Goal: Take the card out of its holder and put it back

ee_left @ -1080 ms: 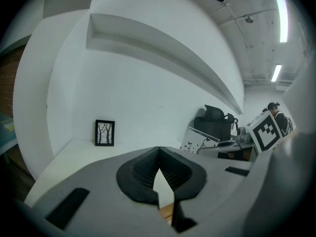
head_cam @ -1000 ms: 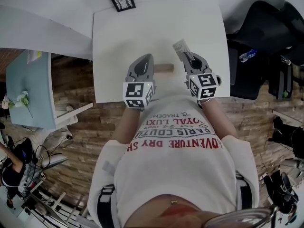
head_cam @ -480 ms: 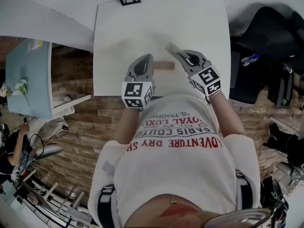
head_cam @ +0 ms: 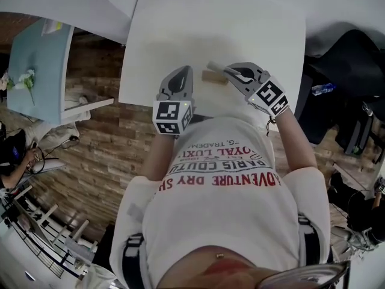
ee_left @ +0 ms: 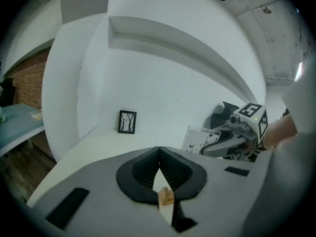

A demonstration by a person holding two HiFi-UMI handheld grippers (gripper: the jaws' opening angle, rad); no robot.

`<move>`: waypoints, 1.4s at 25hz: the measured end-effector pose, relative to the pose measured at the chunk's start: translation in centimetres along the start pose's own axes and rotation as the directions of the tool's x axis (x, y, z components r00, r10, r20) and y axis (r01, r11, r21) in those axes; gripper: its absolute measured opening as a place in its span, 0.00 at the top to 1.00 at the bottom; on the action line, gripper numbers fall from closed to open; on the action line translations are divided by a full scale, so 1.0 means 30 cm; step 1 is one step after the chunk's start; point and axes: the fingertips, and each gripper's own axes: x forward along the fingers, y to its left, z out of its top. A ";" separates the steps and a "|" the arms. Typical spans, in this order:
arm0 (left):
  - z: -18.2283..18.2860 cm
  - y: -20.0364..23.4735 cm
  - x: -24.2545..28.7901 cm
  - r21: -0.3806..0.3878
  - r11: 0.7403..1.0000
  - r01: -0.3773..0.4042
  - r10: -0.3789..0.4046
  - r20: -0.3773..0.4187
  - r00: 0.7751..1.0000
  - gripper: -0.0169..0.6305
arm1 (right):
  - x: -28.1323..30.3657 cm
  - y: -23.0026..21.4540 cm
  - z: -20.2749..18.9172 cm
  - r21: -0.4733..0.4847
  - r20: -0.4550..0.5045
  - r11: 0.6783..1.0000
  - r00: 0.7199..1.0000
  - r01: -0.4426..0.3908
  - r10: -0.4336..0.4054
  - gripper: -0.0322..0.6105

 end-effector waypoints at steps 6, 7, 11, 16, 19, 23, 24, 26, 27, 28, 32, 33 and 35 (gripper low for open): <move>-0.036 0.035 -0.037 -0.019 0.998 -0.054 0.054 -0.023 0.998 0.94 | 0.033 0.016 -0.028 -0.045 -0.054 0.993 0.992 -0.114 0.111 0.89; -0.042 0.036 -0.043 -0.021 0.998 -0.060 0.059 -0.027 0.998 0.94 | 0.037 0.017 -0.032 -0.046 -0.060 0.991 0.991 -0.122 0.119 0.89; -0.063 0.040 -0.054 -0.026 0.997 -0.075 0.074 -0.037 0.997 0.94 | 0.052 0.027 -0.046 -0.043 -0.070 0.987 0.986 -0.154 0.151 0.89; -0.074 0.042 -0.058 -0.033 0.996 -0.088 0.087 -0.041 0.995 0.94 | 0.066 0.041 -0.059 -0.058 -0.091 0.982 0.981 -0.180 0.174 0.89; -0.080 0.040 -0.056 -0.037 0.995 -0.090 0.089 -0.043 0.995 0.94 | 0.070 0.036 -0.058 -0.051 -0.092 0.983 0.981 -0.179 0.174 0.89; -0.084 0.034 -0.051 -0.038 0.996 -0.086 0.084 -0.046 0.995 0.94 | 0.083 0.046 -0.063 -0.070 -0.117 0.978 0.975 -0.197 0.188 0.89; -0.084 0.034 -0.052 -0.038 0.996 -0.086 0.084 -0.048 0.995 0.94 | 0.087 0.051 -0.067 -0.076 -0.128 0.977 0.973 -0.201 0.190 0.89; -0.086 0.037 -0.055 -0.039 0.995 -0.087 0.085 -0.049 0.995 0.94 | 0.093 0.056 -0.077 -0.083 -0.143 0.975 0.971 -0.204 0.191 0.89; -0.088 0.038 -0.056 -0.040 0.995 -0.088 0.086 -0.049 0.995 0.94 | 0.095 0.056 -0.083 -0.082 -0.145 0.975 0.971 -0.205 0.192 0.89; -0.091 0.039 -0.056 -0.040 0.995 -0.089 0.087 -0.050 0.995 0.94 | 0.098 0.054 -0.090 -0.077 -0.145 0.976 0.971 -0.205 0.192 0.89; -0.101 0.046 -0.060 -0.041 0.995 -0.094 0.091 -0.061 0.994 0.94 | 0.113 0.045 -0.132 -0.034 -0.139 0.977 0.969 -0.212 0.205 0.89; -0.101 0.047 -0.061 -0.042 0.995 -0.094 0.092 -0.062 0.994 0.94 | 0.116 0.043 -0.144 -0.023 -0.139 0.976 0.968 -0.214 0.209 0.89; -0.101 0.046 -0.063 -0.044 0.994 -0.096 0.093 -0.063 0.994 0.94 | 0.118 0.040 -0.169 -0.011 -0.137 0.976 0.967 -0.218 0.214 0.89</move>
